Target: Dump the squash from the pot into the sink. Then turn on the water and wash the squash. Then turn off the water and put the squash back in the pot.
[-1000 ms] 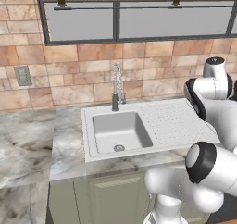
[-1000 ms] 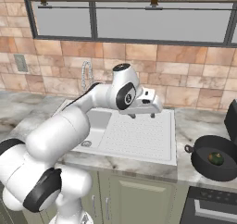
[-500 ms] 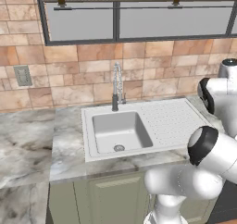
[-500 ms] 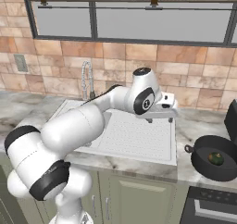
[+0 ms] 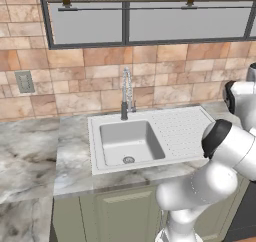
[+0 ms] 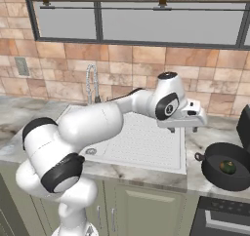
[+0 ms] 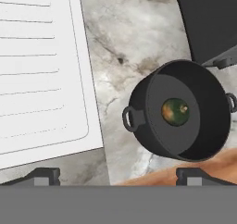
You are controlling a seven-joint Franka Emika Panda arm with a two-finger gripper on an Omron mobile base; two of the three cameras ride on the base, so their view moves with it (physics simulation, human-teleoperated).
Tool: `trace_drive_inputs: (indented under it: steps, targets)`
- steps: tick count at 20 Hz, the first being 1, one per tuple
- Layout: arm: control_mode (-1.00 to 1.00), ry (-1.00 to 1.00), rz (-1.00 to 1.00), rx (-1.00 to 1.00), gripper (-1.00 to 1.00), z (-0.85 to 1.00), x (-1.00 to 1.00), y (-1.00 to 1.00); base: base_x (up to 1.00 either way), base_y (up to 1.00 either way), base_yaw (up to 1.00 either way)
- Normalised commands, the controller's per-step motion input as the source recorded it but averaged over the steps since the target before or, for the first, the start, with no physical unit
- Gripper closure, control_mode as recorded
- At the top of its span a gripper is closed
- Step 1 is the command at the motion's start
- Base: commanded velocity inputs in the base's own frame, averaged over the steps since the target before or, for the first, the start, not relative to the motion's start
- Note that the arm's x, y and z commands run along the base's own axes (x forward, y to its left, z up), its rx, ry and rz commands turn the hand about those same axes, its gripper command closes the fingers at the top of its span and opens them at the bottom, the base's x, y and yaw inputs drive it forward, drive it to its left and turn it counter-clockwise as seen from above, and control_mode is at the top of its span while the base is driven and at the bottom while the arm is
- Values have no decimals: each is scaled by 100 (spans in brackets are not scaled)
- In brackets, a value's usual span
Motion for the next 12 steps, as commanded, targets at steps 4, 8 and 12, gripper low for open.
trace_drive_inputs:
  steps: [4, 8, 12]
  targets:
    - [-100, 0, 0, 0, -100, -22, 0, -11, 0, 0, 0]
    - [-100, 0, 0, 0, -100, -29, 0, 0, 0, 0, 0]
    - [-100, 0, 0, 0, -100, -28, 0, 0, 0, 0, 0]
